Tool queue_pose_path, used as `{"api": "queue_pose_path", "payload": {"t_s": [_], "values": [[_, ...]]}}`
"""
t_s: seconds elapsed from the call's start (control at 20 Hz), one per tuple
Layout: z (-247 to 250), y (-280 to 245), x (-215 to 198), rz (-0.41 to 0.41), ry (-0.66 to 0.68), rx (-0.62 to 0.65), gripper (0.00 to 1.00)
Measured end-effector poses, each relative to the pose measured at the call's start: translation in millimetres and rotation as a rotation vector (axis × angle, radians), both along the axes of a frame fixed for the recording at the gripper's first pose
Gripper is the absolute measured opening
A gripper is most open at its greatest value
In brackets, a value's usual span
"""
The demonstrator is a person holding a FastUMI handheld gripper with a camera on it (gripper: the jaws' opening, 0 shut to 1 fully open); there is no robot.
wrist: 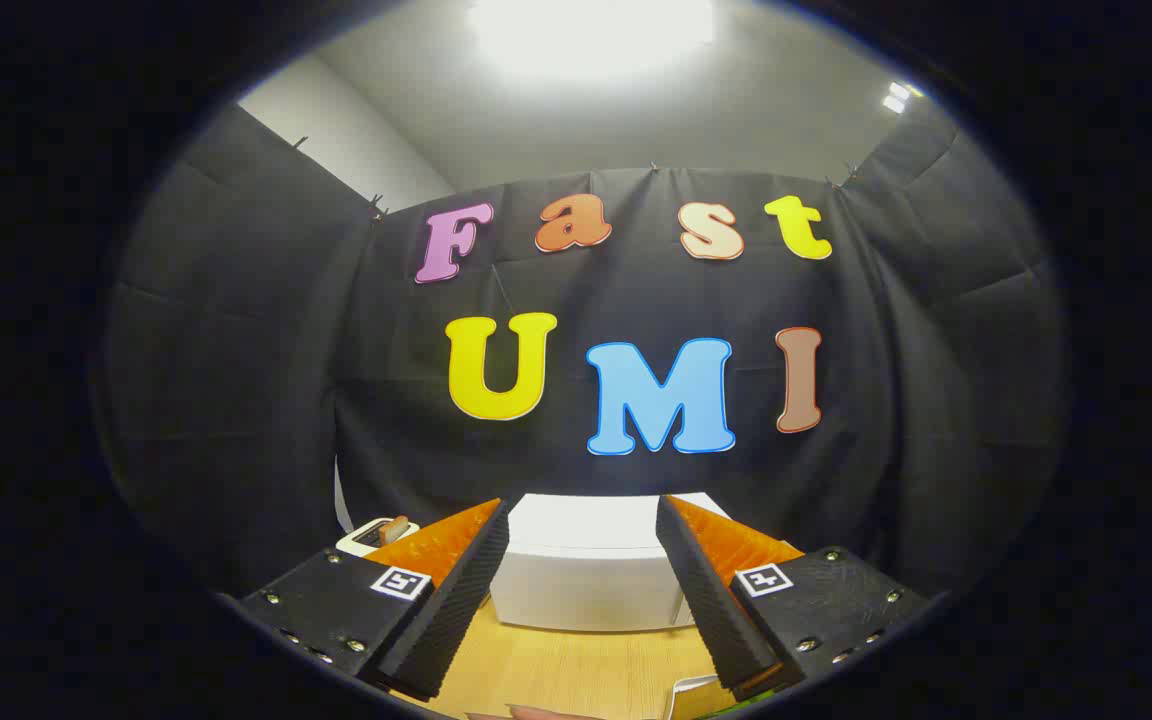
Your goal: Open the microwave, put the food inside, and close the microwave door.
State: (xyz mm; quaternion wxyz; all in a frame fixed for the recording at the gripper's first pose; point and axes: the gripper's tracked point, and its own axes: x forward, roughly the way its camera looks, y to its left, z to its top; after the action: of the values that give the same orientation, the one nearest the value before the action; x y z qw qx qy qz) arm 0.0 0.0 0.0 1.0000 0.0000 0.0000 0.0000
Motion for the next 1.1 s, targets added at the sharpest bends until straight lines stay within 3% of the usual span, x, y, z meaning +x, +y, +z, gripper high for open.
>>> {"api": "queue_pose_path", "payload": {"t_s": [0.6,1.1], "values": [[-20.1,-8.5,16.7,0.009,0.013,0.022,0.95],[-97.1,-63.9,76.8,-0.034,0.000,0.025,0.95]]}}
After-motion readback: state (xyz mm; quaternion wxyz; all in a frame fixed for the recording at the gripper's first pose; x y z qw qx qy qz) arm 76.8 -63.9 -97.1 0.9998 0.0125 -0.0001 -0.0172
